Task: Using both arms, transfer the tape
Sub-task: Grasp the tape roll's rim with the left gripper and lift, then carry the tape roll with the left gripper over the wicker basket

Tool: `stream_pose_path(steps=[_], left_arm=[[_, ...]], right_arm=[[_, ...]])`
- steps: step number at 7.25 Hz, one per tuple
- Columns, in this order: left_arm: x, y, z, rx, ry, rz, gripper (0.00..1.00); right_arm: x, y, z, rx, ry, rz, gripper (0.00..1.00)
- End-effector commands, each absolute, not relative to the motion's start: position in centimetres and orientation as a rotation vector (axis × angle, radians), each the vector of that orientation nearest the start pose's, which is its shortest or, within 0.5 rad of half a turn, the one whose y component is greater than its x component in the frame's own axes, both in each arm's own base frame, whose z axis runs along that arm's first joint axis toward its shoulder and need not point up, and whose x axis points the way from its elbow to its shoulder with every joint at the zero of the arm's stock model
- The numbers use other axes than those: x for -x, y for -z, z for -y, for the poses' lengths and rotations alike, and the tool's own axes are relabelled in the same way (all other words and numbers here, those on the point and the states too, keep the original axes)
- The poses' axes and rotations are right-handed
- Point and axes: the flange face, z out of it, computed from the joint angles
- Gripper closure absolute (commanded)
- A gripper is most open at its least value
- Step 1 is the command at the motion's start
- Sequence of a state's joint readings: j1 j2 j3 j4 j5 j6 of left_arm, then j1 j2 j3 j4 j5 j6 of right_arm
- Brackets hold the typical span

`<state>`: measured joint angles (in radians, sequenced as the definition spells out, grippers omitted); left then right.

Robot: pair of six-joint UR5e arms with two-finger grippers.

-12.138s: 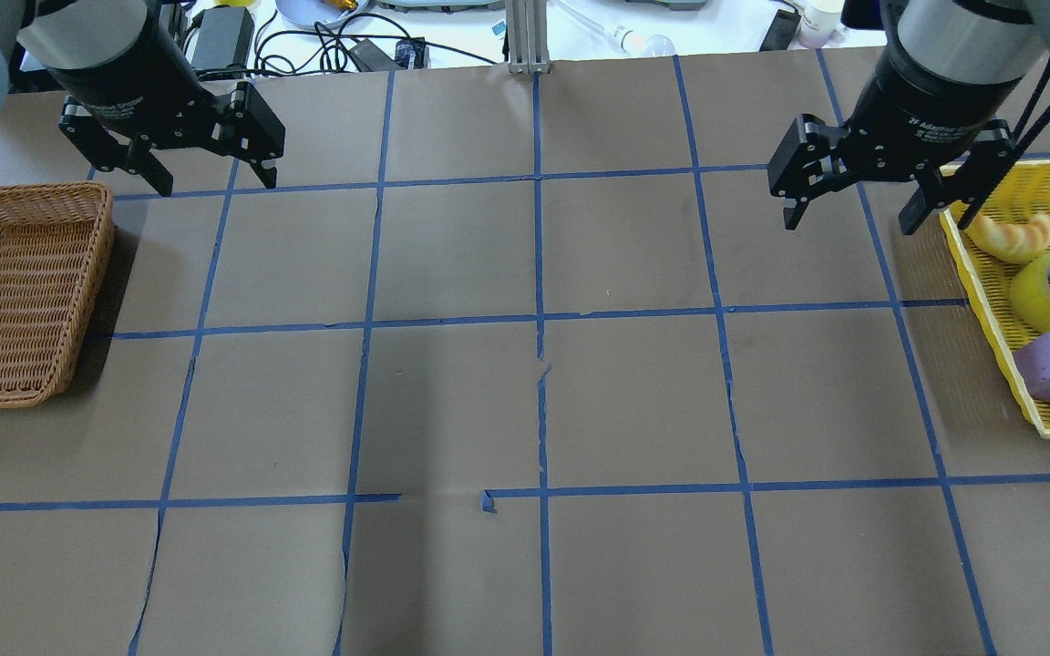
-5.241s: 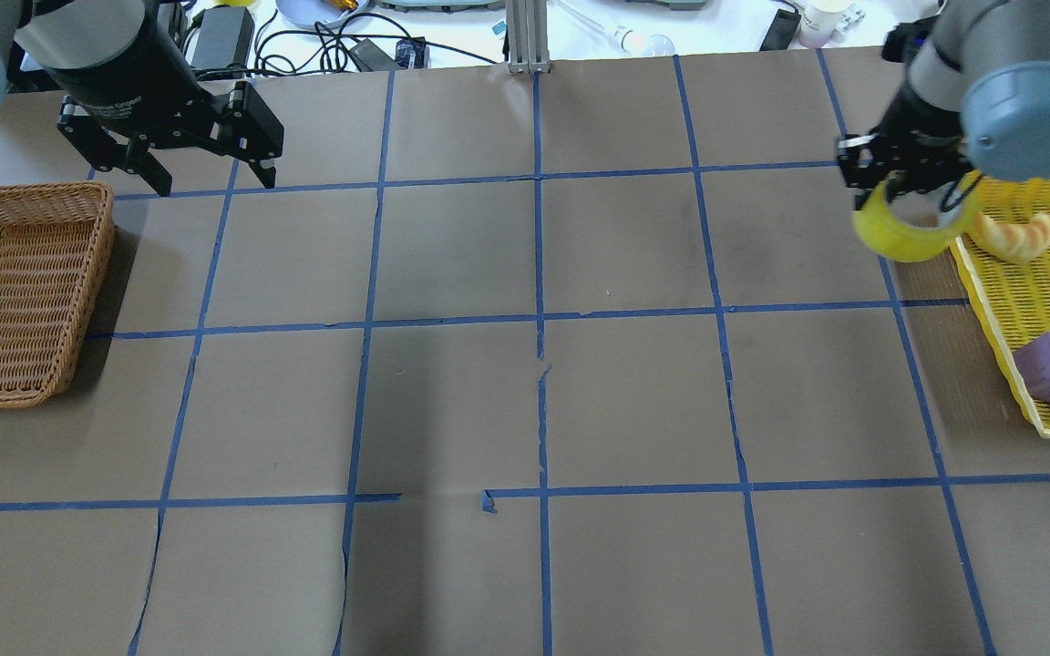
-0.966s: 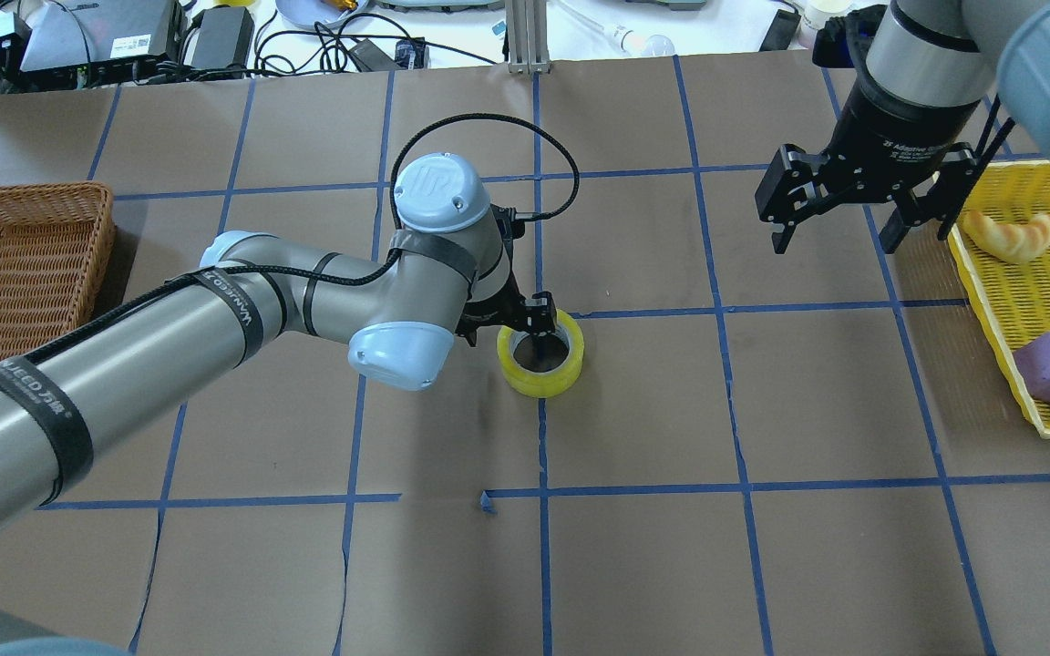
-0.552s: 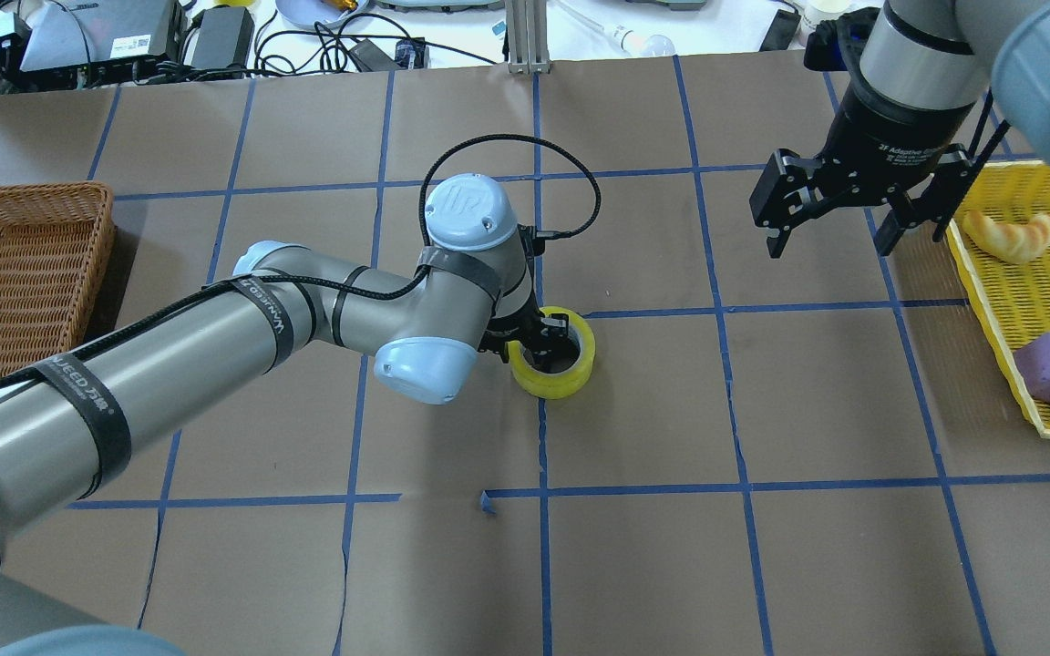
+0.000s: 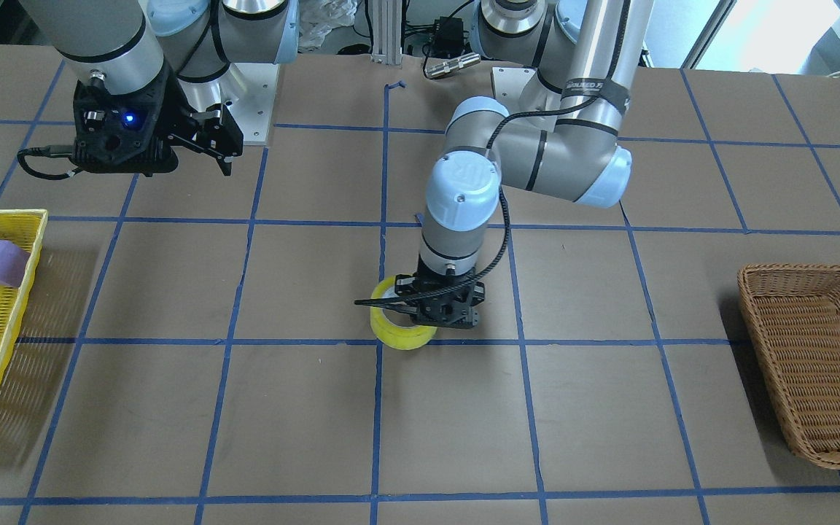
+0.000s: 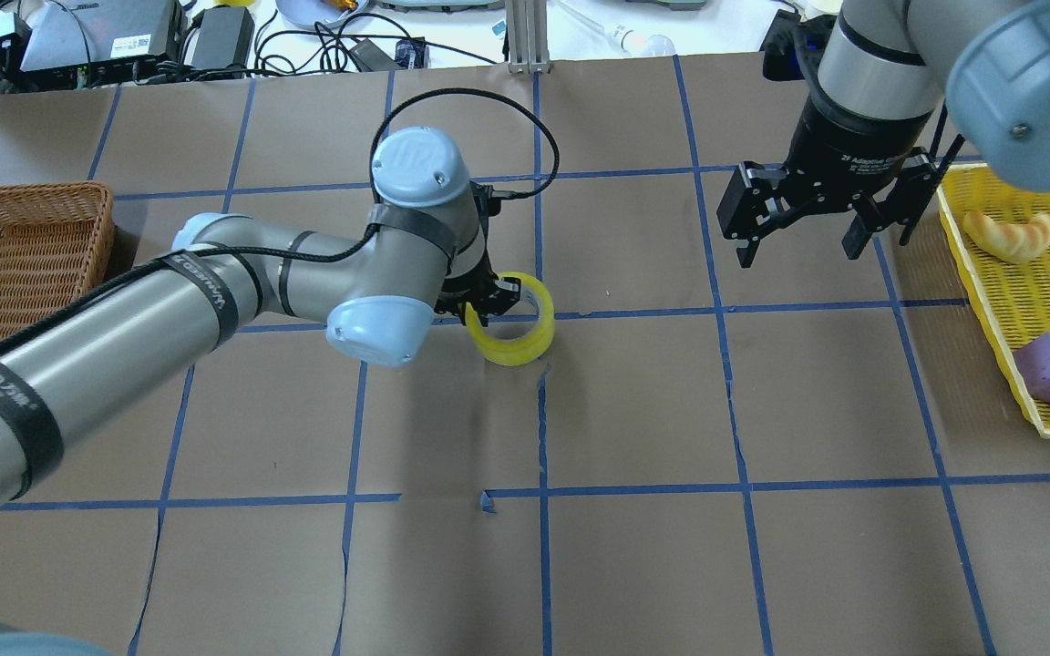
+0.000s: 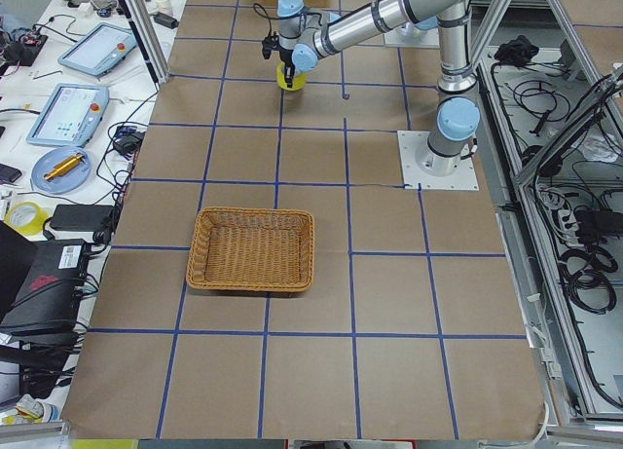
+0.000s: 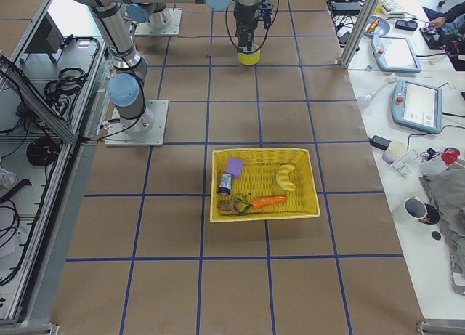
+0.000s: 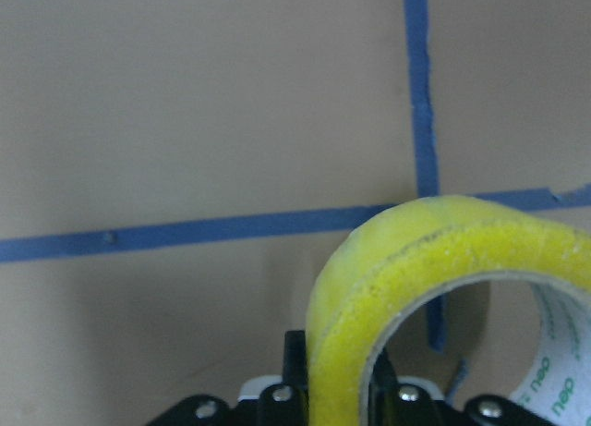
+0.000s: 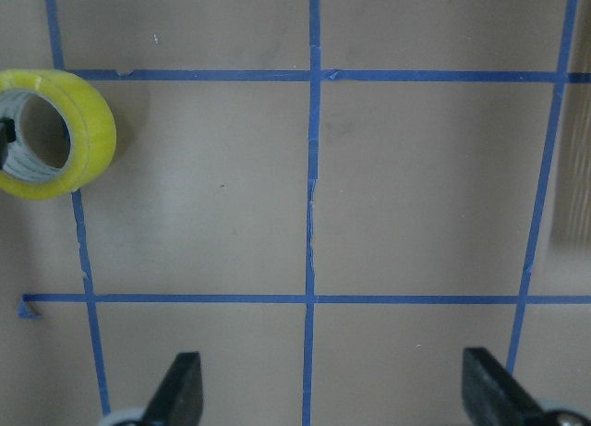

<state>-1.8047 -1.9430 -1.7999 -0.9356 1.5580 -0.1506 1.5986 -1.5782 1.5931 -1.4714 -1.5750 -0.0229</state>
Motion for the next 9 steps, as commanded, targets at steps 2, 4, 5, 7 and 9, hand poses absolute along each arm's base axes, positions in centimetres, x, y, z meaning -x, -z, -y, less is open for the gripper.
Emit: stream_pose_path(steps=[2, 4, 5, 7, 9], left_arm=[[8.9, -35.6, 60.7, -0.176, 0.034, -3.135, 1.0], [-2.3, -36.6, 62.1, -0.205, 0.027, -3.129, 1.0], [-10.6, -35.7, 61.7, -0.236, 0.011, -3.133, 1.0], [-26.3, -35.4, 60.1, -0.533, 0.083, -3.049, 1.0], [-34.0, -32.1, 61.0, -0.633, 0.082, -3.032, 1.0]], right_arm=[[-14.5, -47.7, 48.5, 0.097, -0.027, -3.157, 0.0], [-14.1, -47.8, 48.7, 0.09, -0.012, -3.162, 0.0], [-13.7, -48.0, 49.0, 0.061, 0.014, -3.161, 0.0], [-13.4, -48.0, 49.1, 0.063, 0.019, -3.161, 0.0], [-13.3, -47.9, 49.1, 0.058, 0.017, -3.163, 0.0]])
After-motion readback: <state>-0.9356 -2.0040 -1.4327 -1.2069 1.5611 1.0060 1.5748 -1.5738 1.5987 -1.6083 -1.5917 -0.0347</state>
